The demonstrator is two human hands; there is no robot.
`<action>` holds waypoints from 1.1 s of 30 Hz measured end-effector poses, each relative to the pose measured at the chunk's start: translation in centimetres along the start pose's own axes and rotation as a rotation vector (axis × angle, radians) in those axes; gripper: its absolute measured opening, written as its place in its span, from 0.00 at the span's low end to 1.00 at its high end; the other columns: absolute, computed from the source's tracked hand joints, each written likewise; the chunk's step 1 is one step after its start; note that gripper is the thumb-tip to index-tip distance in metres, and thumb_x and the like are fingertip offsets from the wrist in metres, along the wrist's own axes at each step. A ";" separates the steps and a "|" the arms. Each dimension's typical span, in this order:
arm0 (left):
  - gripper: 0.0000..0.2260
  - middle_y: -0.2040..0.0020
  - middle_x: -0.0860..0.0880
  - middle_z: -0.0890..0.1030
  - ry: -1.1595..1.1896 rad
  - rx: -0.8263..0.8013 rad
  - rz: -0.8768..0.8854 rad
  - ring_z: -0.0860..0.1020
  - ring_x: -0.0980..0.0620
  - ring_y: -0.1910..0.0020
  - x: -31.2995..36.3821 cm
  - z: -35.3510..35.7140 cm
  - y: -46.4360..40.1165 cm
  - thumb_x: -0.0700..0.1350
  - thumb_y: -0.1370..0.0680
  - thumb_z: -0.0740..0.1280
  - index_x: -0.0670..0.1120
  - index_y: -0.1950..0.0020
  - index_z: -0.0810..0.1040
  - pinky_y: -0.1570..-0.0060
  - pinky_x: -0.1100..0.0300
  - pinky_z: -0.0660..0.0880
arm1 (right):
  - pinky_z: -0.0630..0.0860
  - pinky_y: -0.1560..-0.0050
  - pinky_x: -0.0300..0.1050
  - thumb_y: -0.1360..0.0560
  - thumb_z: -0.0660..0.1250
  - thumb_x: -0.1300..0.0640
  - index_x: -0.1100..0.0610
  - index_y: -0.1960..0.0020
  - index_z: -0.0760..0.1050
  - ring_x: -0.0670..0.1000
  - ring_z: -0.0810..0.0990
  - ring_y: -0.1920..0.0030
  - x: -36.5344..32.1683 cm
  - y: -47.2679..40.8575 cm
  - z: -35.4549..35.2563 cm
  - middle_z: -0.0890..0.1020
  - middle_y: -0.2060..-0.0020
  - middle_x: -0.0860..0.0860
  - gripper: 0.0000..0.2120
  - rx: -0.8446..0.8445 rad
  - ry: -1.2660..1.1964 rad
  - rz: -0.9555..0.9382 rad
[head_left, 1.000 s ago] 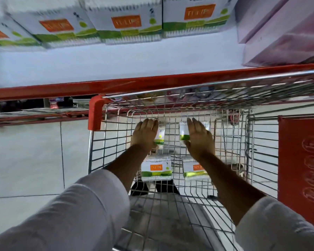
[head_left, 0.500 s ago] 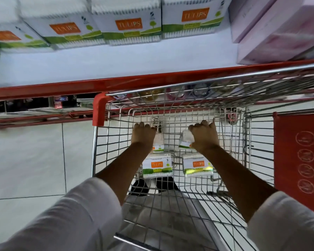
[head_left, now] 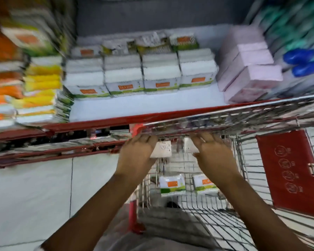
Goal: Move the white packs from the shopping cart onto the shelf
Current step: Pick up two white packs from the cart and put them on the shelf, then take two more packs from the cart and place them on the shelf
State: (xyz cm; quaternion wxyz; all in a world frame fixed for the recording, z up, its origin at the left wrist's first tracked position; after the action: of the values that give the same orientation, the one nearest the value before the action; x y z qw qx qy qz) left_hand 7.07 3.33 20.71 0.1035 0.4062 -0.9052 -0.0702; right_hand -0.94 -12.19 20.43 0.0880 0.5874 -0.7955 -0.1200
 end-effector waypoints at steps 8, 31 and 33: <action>0.25 0.55 0.46 0.84 -0.012 0.246 -0.101 0.81 0.43 0.54 -9.5 -9.8 1.2 0.44 0.43 0.81 0.46 0.47 0.80 0.65 0.54 0.78 | 0.77 0.43 0.52 0.37 0.74 0.67 0.57 0.30 0.70 0.61 0.78 0.43 -9.2 -2.9 -9.9 0.79 0.40 0.56 0.36 0.254 -0.022 -0.126; 0.28 0.25 0.42 0.65 0.110 0.286 -0.069 0.62 0.42 0.26 -12.7 -4.8 -1.1 0.48 0.22 0.66 0.42 0.25 0.63 0.27 0.50 0.59 | 0.67 0.31 0.53 0.26 0.69 0.58 0.55 0.25 0.63 0.56 0.68 0.28 -14.7 -7.8 -5.2 0.68 0.27 0.55 0.31 0.336 -0.076 -0.200; 0.26 0.27 0.40 0.67 0.107 0.379 0.014 0.64 0.41 0.26 -9.2 -2.8 0.0 0.52 0.20 0.61 0.40 0.26 0.65 0.27 0.48 0.57 | 0.70 0.33 0.54 0.25 0.68 0.54 0.56 0.27 0.65 0.56 0.71 0.30 -12.4 -5.2 -3.0 0.72 0.29 0.55 0.28 0.399 -0.140 -0.175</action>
State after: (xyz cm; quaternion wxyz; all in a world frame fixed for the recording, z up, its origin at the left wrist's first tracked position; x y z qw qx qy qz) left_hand 13.67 10.12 22.20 0.0736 0.4152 -0.8982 0.1239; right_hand 8.32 -2.04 21.77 -0.0963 0.6500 -0.7538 -0.0078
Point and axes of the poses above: each hand's wrist, its own y-axis away from the middle knuckle, its own z-axis out of the palm, x = y × z, the point moved 7 cm from there along -y, towards the middle knuckle
